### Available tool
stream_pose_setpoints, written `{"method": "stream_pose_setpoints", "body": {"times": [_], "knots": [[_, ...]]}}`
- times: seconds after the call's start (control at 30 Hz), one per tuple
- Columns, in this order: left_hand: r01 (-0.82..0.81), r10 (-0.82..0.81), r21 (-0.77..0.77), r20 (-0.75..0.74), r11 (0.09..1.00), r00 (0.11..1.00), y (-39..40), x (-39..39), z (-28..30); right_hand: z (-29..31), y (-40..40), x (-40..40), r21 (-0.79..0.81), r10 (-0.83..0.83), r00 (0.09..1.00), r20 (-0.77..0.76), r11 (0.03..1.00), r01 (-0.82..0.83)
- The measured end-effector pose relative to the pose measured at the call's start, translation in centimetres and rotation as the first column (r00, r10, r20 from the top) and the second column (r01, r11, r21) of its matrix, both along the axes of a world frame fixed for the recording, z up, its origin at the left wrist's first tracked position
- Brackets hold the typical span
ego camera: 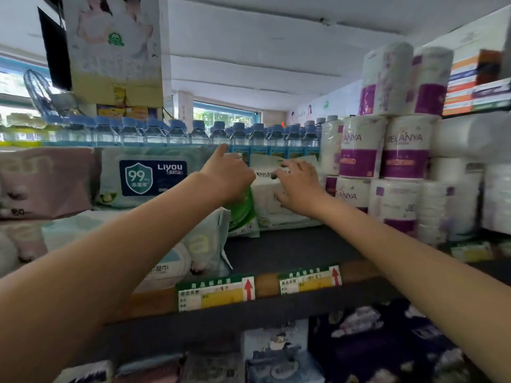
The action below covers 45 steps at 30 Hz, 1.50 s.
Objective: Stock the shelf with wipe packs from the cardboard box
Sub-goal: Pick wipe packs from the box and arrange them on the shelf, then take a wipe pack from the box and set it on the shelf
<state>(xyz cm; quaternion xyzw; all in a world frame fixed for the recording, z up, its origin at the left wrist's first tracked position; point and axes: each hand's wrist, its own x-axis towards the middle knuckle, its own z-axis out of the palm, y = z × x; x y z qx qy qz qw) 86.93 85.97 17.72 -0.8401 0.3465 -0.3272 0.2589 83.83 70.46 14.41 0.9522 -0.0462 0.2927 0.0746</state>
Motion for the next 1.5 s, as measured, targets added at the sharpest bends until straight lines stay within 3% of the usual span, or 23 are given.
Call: {"method": "stream_pose_setpoints", "body": {"times": [0.1,0.2,0.33,0.43,0.57,0.67,0.8,0.9,1.07,1.13,1.3,1.4,1.5], "knots": [[0.189,-0.190,-0.024,-0.064,0.982,0.980,-1.9,-4.1,-0.9,-0.5,-0.6,-5.9,0.203,-0.127,0.992,0.010,0.971,0.123],[0.405,-0.406,-0.037,-0.143,0.914,0.903,-4.1,-9.3,-4.0,-2.6,-1.0,-13.5,0.356,-0.262,0.965,-0.020,0.900,0.252],[0.666,-0.629,0.000,-0.326,0.746,0.705,-6.4,-18.1,-10.6,-8.3,-0.5,-26.6,0.424,-0.487,0.856,-0.171,0.748,0.510],[0.825,-0.721,0.007,-0.483,0.565,0.497,-7.6,-26.5,-16.8,-15.2,1.2,-39.0,0.405,-0.593,0.731,-0.337,0.610,0.681],[0.938,-0.665,0.092,-0.682,0.335,0.305,-7.0,-38.6,-26.3,-25.5,7.1,-55.9,0.403,-0.625,0.485,-0.612,0.281,0.871],[0.974,-0.626,0.112,-0.750,0.200,0.214,-5.8,-46.9,-32.2,-31.7,12.9,-66.6,0.397,-0.584,0.330,-0.741,0.015,0.918],[0.988,-0.521,0.147,-0.840,0.044,0.148,-4.2,-56.5,-37.6,-39.6,20.0,-78.3,0.362,-0.483,0.184,-0.856,-0.305,0.881],[0.983,-0.433,0.183,-0.886,0.003,0.166,-3.5,-63.0,-41.2,-44.6,24.1,-84.4,0.283,-0.374,0.118,-0.920,-0.425,0.860],[0.976,-0.281,0.216,-0.936,0.021,0.213,-2.3,-71.6,-47.4,-52.5,27.1,-92.1,0.214,-0.305,0.050,-0.951,-0.534,0.818],[0.975,-0.247,0.222,-0.943,0.030,0.222,-1.6,-73.9,-49.6,-54.6,27.2,-93.4,0.219,-0.322,0.046,-0.945,-0.524,0.823],[0.973,-0.156,0.231,-0.961,0.013,0.230,-1.2,-77.2,-54.5,-59.5,25.2,-92.3,0.316,-0.408,0.184,-0.894,-0.284,0.905],[0.965,-0.135,0.263,-0.956,0.011,0.262,-1.2,-77.0,-56.7,-62.1,24.1,-90.7,0.236,-0.384,0.167,-0.908,-0.140,0.962],[0.954,-0.124,0.298,-0.946,0.027,0.299,-1.5,-76.2,-58.2,-62.9,22.7,-90.5,0.177,-0.420,0.126,-0.899,-0.083,0.981]]}}
